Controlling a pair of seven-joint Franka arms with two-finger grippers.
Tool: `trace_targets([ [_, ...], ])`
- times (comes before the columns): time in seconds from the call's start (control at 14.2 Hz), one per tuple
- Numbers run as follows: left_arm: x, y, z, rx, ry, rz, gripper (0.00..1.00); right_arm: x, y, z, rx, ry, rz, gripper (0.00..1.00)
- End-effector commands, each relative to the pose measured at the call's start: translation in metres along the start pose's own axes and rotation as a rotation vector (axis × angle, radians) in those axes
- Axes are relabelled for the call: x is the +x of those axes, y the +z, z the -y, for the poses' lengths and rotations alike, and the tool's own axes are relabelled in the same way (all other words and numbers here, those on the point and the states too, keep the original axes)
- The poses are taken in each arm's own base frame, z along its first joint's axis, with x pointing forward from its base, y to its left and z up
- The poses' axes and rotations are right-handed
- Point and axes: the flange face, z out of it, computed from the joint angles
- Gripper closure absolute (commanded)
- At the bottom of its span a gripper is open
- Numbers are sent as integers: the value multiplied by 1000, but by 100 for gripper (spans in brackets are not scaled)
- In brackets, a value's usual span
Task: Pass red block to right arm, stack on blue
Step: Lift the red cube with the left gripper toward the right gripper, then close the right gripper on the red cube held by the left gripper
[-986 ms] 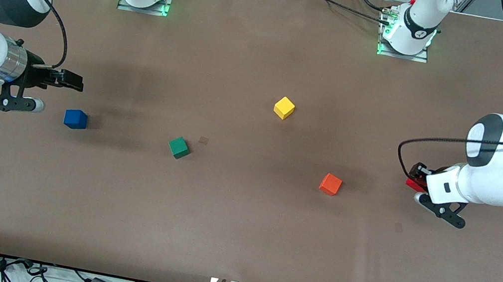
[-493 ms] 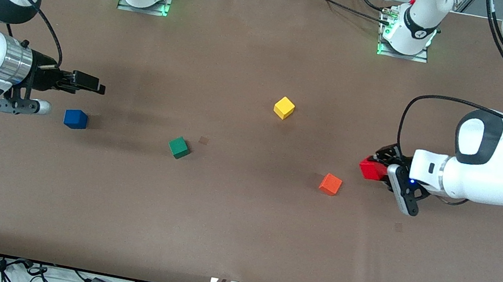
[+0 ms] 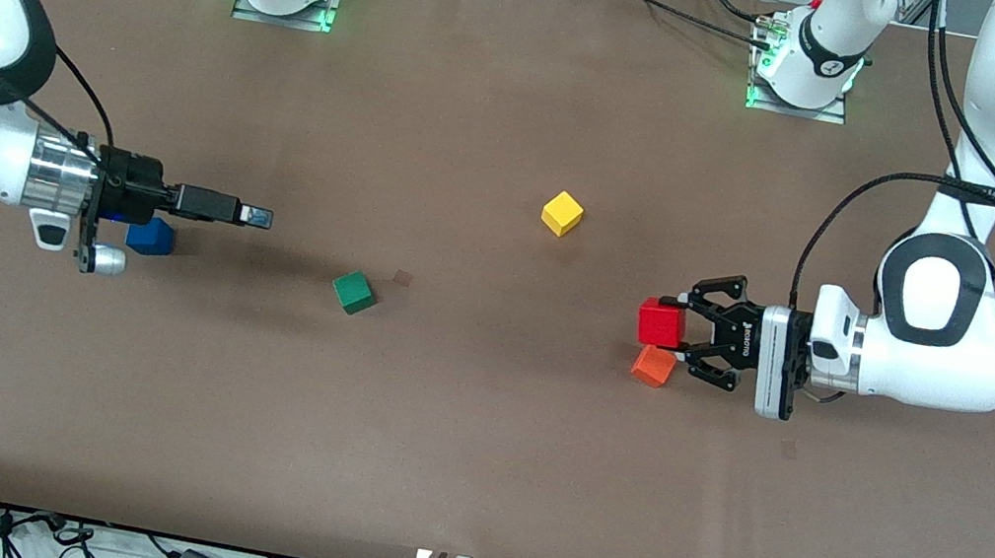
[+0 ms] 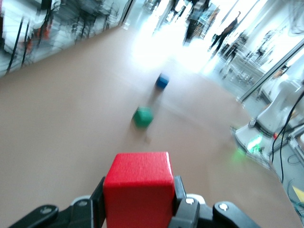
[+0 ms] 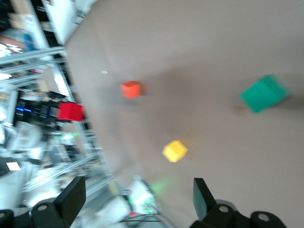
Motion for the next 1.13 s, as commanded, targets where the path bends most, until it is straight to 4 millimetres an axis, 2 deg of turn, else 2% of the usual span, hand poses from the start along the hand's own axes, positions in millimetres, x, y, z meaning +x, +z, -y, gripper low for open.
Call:
trace_targets([
  [0.0, 19, 38, -11, -24, 210, -178, 100, 18, 23, -7, 202, 18, 22, 0],
  [0.14, 27, 88, -21, 21, 303, -302, 100, 27, 41, -9, 342, 34, 42, 0],
  [0.28, 28, 143, -33, 98, 333, -426, 100, 36, 66, -18, 493, 78, 98, 0],
  [0.42, 33, 175, -46, 180, 360, -517, 100, 39, 98, -17, 585, 56, 125, 0],
  [0.49, 33, 181, -47, 189, 353, -534, 100, 38, 112, -16, 599, 32, 129, 0],
  [0.63, 38, 189, -53, 182, 356, -541, 100, 39, 126, -19, 607, 37, 139, 0],
  [0.85, 38, 194, -55, 176, 349, -547, 100, 27, 156, 1, 576, 12, 182, 0],
  [0.92, 38, 194, -55, 176, 349, -547, 100, 23, 162, 15, 567, -8, 189, 0],
  [1.06, 35, 194, -55, 177, 349, -543, 100, 27, 159, 39, 485, -69, 135, 0],
])
